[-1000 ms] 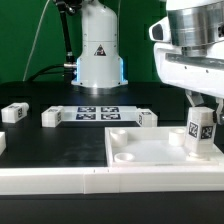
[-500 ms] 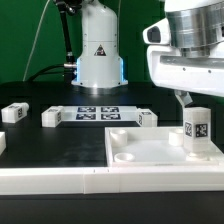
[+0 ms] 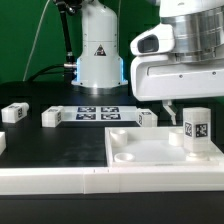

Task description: Assemble one leg

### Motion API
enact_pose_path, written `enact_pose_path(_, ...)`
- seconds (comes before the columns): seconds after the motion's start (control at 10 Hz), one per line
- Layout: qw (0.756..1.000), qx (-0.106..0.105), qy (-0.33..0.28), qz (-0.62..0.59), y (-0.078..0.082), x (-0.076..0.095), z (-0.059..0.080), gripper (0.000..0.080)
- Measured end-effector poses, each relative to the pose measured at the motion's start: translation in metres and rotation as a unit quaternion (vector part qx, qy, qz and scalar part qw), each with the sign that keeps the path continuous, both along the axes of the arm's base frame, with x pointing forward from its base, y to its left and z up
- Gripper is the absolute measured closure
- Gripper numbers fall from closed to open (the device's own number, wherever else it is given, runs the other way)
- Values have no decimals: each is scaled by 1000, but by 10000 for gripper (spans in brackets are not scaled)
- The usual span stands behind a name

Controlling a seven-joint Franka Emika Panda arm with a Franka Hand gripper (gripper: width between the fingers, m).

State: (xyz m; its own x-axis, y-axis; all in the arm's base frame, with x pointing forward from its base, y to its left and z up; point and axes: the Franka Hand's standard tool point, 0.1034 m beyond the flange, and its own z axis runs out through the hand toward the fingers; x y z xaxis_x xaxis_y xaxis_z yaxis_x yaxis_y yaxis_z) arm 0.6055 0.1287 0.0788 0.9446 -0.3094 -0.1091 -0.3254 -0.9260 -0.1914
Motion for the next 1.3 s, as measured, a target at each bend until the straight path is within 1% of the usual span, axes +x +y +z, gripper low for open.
enact_pose_path(0.1,999,-2,-10,47,0,0,0,150)
enact_pose_path(0.3,984,-32,-39,172,0,3,6,150)
enact_pose_path(0.4,970,-41,-55,233,-1,6,11,150)
enact_pose_path(0.5,958,-43,-68,275,-2,9,14,150)
enact_pose_path(0.6,951,-42,-77,296,-5,11,15,150)
enact_pose_path(0.7,954,-41,-79,288,-9,12,14,150)
enact_pose_path(0.9,953,-40,-79,289,-7,12,14,150)
enact_pose_path(1.0,953,-40,-79,289,-7,12,13,262)
enact_pose_path(1.1,953,-40,-78,289,-7,12,13,398)
enact_pose_path(1.2,953,-40,-78,289,-8,12,13,398)
enact_pose_path(1.3,953,-41,-79,288,-8,12,13,508)
